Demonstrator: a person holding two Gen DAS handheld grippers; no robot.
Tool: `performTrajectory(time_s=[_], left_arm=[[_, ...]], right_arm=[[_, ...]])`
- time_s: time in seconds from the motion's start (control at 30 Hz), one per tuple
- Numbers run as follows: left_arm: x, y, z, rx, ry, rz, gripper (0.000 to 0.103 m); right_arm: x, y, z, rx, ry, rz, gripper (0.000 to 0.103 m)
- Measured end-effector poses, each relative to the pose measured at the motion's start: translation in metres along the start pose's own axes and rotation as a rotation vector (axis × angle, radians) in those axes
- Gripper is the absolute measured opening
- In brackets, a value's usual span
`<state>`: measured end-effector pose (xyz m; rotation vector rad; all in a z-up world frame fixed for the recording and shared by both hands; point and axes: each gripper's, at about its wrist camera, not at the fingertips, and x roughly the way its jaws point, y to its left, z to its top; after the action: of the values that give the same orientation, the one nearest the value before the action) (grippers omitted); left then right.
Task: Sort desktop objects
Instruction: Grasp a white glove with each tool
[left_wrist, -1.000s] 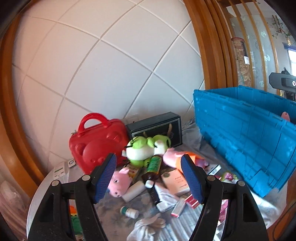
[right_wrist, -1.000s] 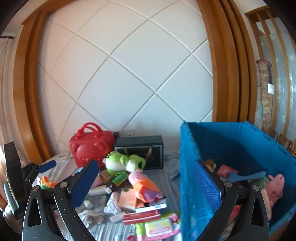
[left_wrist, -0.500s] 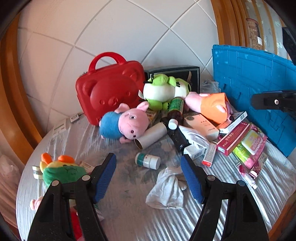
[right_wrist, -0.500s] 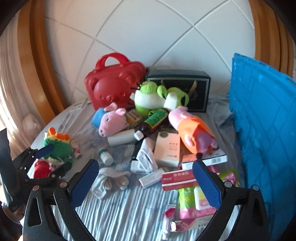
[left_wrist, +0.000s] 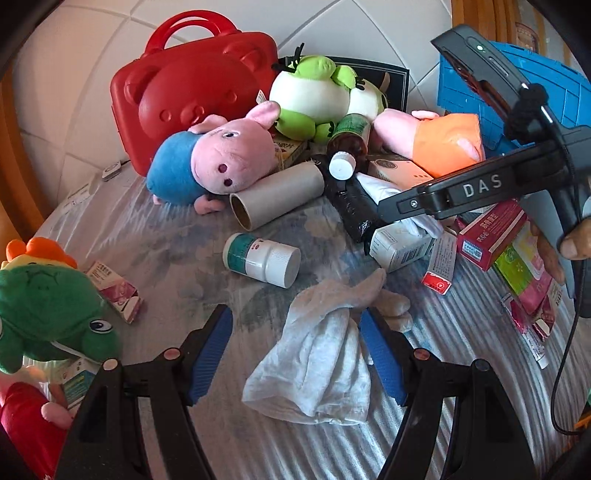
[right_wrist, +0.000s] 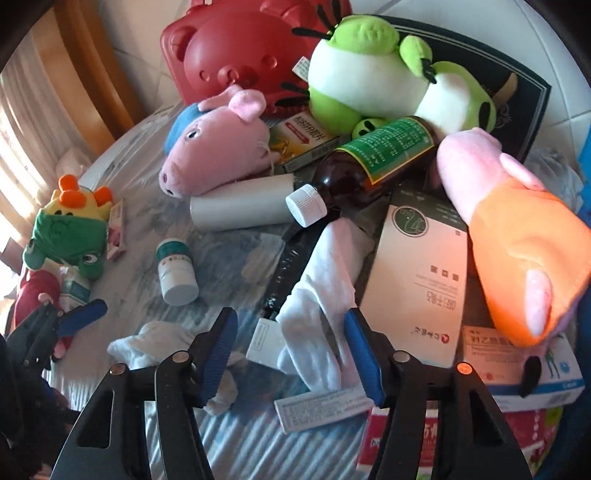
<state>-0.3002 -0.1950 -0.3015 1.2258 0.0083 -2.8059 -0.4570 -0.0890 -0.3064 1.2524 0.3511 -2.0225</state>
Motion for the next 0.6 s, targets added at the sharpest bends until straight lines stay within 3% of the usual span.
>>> performTrajectory(time_s=[0.1, 0.17, 0.23, 0.3, 0.4, 0.6], left_arm=[[0.013, -0.003, -0.002, 0.011, 0.04, -0.034, 0.071], [0.02, -0.007, -0.003, 0.024, 0.058, -0.042, 0.069], [0.025, -0.01, -0.004, 0.042, 0.081, -0.064, 0.053], [0.03, -0.011, -0.005, 0.035, 0.109, -0.145, 0.024], [0.026, -0.011, -0.004, 0.044, 0.11, -0.17, 0.016], [-0.009, -0.007, -0.002, 0.073, 0.047, -0.164, 0.013]], right_arm=[[0.017, -0.005, 0.003, -0.01, 0.05, -0.009, 0.032], [0.019, -0.011, 0.005, 0.012, 0.05, -0.001, 0.032], [0.02, -0.015, 0.007, 0.025, 0.058, -0.001, 0.028], [0.019, -0.015, 0.006, 0.032, 0.062, 0.009, 0.021], [0.011, -0.014, 0.005, 0.05, 0.039, 0.027, 0.012], [-0.033, -0.007, 0.005, 0.093, -0.068, 0.074, 0.011]])
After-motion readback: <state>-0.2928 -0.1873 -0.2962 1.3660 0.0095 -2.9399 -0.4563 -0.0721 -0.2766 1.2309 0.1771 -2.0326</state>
